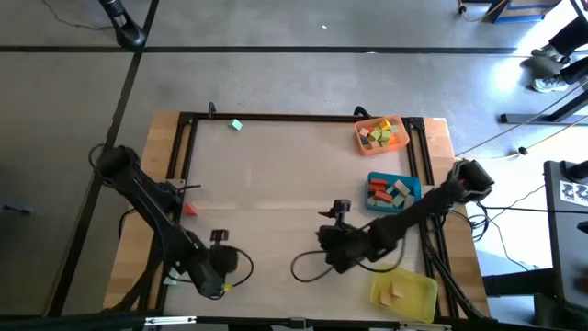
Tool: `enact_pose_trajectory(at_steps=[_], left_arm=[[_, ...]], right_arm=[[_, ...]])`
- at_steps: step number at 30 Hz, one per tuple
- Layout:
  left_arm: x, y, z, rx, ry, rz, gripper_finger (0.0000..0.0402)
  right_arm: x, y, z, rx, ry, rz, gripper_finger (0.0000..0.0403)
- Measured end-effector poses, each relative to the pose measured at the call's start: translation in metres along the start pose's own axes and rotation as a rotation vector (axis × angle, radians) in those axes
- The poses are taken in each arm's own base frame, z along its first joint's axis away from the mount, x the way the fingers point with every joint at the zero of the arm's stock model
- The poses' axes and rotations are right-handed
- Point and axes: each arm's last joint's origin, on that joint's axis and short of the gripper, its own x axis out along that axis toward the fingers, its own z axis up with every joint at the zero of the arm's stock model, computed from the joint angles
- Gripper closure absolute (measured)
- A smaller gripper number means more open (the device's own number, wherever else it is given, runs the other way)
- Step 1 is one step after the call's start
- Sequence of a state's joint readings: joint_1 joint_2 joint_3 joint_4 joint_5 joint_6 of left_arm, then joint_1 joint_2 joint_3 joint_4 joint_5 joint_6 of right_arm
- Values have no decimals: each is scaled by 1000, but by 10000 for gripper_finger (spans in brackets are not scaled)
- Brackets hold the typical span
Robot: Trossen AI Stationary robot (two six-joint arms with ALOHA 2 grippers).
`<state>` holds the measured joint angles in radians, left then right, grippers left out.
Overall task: Sort blocks by size
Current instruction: Put the yellow triangular block into the yellow bin
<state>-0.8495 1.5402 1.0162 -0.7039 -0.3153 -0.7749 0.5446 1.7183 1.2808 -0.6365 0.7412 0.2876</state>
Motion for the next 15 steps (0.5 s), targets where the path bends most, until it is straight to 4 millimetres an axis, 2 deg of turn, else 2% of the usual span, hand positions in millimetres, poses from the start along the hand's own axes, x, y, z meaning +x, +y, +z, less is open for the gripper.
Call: enact_pose_trajectory(at_steps=[6, 10, 15], left_arm=[[-21, 18, 35, -13, -226, -92, 275], [-30, 31, 56, -20, -358, -124, 274], [-30, 46, 76, -27, -457, -114, 274]], right_arm=[[-32, 11, 4, -34, -118, 36, 114], [-40, 19, 10, -109, -203, 32, 114], [-42, 19, 25, -213, -321, 25, 114]])
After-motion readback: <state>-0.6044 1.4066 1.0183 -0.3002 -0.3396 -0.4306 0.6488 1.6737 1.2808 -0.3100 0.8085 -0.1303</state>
